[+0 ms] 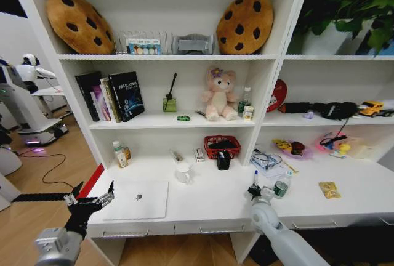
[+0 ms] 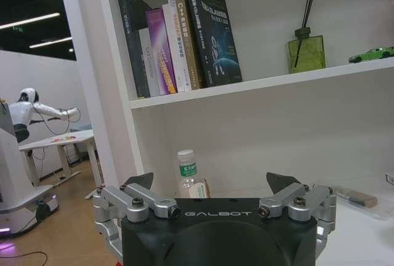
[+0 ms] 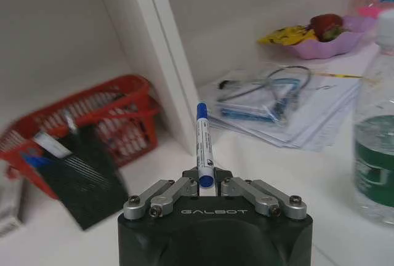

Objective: Organize the objects on the table.

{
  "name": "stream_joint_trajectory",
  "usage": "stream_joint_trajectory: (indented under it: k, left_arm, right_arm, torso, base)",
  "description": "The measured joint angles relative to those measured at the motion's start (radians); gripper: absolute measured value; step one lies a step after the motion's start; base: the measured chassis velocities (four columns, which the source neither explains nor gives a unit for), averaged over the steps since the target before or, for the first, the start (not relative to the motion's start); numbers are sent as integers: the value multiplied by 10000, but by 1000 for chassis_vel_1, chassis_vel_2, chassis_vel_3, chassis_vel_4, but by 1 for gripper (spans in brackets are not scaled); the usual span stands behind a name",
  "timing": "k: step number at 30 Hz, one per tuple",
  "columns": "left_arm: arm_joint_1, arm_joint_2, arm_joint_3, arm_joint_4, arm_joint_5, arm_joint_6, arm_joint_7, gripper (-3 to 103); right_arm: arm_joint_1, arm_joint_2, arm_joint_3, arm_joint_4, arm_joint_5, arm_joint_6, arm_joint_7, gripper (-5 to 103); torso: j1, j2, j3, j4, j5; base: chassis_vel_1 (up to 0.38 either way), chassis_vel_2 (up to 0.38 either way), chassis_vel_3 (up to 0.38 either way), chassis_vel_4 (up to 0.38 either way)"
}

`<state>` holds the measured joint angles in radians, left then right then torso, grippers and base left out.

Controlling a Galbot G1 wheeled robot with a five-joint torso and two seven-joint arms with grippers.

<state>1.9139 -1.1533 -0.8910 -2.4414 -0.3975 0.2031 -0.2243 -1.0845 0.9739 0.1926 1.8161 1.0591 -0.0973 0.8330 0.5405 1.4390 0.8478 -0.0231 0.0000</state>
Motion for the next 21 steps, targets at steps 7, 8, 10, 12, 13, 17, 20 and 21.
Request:
stream_joint_trajectory:
  k: [7, 8, 10, 12, 13, 17, 20, 21]
  left_arm:
    - [0, 0, 0, 0, 0, 0, 0, 100]
    - [0, 0, 0, 0, 0, 0, 0, 100]
    - [0, 0, 0, 0, 0, 0, 0, 100]
    - [0, 0, 0, 0, 0, 0, 0, 100]
    - [0, 0, 0, 0, 0, 0, 0, 100]
    - [0, 0, 0, 0, 0, 0, 0, 100]
    - [0, 0, 0, 0, 0, 0, 0, 100]
    - [0, 0, 0, 0, 0, 0, 0, 100]
  right_arm:
    - [526, -268, -4, 1483, 1472, 110, -1000, 12]
    - [561, -350, -38, 1855, 1783, 122, -1191, 12]
    - [692, -332, -70, 2092, 2381, 122, -1054, 12]
    - [934, -251, -84, 2269, 3092, 122, -784, 12]
    - [1310, -53, -89, 2433, 4082, 228, -450, 12]
    - [2271, 887, -87, 2810, 6214, 978, 564, 12]
    - [2426, 1716, -76, 2908, 6382, 1502, 877, 12]
    - [2389, 2049, 0, 2875, 6250, 1708, 936, 12]
  torso:
    - [0, 0, -1, 2, -1]
    - [0, 1, -2, -4, -2]
    - [-1, 2, -2, -5, 0]
    - [-3, 2, -2, -4, -1]
    - [-3, 2, -3, -2, -1]
    - [-1, 2, -2, 4, -6]
    - [-1, 2, -2, 5, -1]
    - [-2, 2, -2, 2, -3]
  base:
    - [0, 0, 0, 0]
    - [0, 0, 0, 0]
    - [0, 0, 0, 0]
    - [0, 0, 0, 0]
    - [0, 0, 0, 0]
    - [0, 0, 0, 0]
    - [0, 0, 0, 0]
    - [0, 0, 0, 0]
